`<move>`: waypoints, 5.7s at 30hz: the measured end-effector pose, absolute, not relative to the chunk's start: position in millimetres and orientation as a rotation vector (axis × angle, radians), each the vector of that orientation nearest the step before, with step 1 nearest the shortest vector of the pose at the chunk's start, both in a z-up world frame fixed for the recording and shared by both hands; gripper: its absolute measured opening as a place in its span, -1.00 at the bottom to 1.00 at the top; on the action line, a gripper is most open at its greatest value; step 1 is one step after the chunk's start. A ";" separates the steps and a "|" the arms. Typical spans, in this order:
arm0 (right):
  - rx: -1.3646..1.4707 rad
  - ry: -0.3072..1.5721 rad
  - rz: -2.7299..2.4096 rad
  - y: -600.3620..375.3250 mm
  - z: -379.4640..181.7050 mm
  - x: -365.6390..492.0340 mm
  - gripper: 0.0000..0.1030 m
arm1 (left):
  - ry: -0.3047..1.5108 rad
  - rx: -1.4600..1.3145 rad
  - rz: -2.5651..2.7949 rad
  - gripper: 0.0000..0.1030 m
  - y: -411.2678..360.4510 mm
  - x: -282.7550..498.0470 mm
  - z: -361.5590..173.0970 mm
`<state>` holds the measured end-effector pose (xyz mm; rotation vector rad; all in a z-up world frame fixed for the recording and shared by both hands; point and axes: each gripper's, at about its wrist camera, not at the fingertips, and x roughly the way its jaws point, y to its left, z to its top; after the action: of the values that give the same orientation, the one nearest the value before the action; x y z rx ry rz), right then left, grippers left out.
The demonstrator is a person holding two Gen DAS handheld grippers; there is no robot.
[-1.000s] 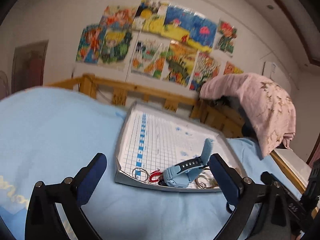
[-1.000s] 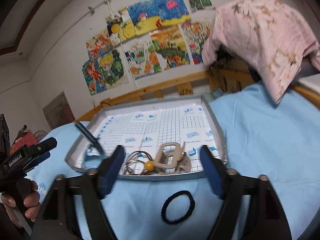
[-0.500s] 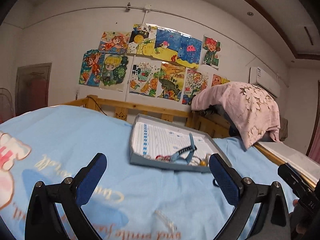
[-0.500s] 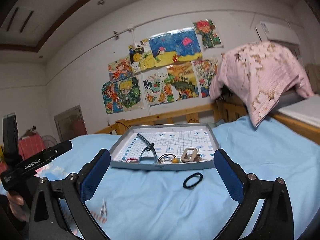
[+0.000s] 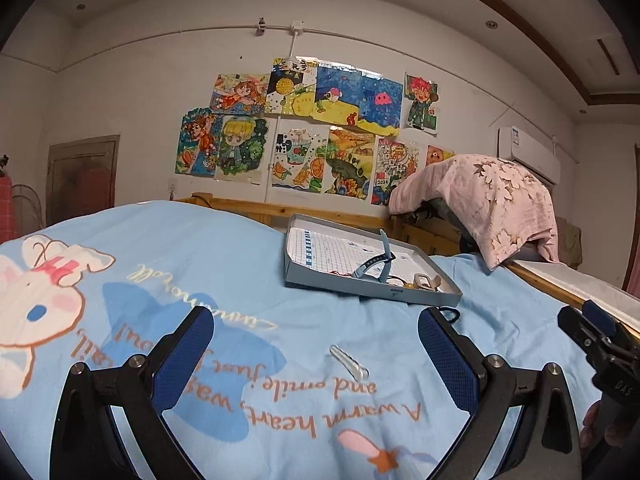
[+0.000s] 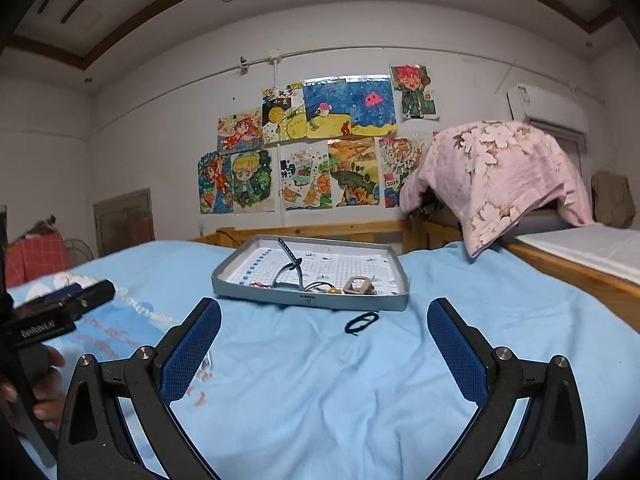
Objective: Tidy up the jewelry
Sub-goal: 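Withdraw both tools from the tray toward the hair clip and black hair tie, then grasp the silver hair clip with the left tool while the right tool grasps the black hair tie, then carry the clip and hair tie into the grey tray and open both tools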
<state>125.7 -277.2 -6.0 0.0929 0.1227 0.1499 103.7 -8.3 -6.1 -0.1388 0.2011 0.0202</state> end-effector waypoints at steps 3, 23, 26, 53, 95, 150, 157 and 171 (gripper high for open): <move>0.072 0.135 0.118 -272.4 -12.6 120.1 0.97 | 0.246 -0.139 0.010 1.00 -11.8 104.8 -17.0; 0.056 0.219 0.094 -272.0 -22.6 122.2 0.97 | 0.373 -0.160 0.023 1.00 -11.0 119.6 -29.2; 0.093 0.253 0.130 -279.8 -21.4 133.2 0.97 | 0.440 -0.196 -0.029 1.00 -6.6 137.0 -31.9; 0.161 0.572 0.335 -295.4 -63.2 381.4 0.97 | 0.812 -0.176 -0.216 -0.44 -27.7 274.1 -83.7; 0.084 0.678 0.454 -240.4 -95.7 360.5 -0.44 | 0.745 -0.229 -0.248 -0.75 -15.8 282.8 -97.8; 0.079 0.492 0.375 -223.6 -28.0 417.5 -0.83 | 0.594 -0.120 -0.090 -0.76 -13.4 399.4 -11.3; 0.065 0.544 0.365 -215.7 -42.3 426.2 -0.82 | 0.651 -0.121 -0.060 -0.76 -12.0 406.5 -21.5; 0.106 0.527 0.331 -227.0 -42.8 421.6 -0.19 | 0.614 -0.116 -0.062 0.07 -10.9 393.3 -16.5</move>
<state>421.6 -227.0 -42.8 0.1058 0.5268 0.3308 393.3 -10.9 -16.5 -0.1163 0.6135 -0.0625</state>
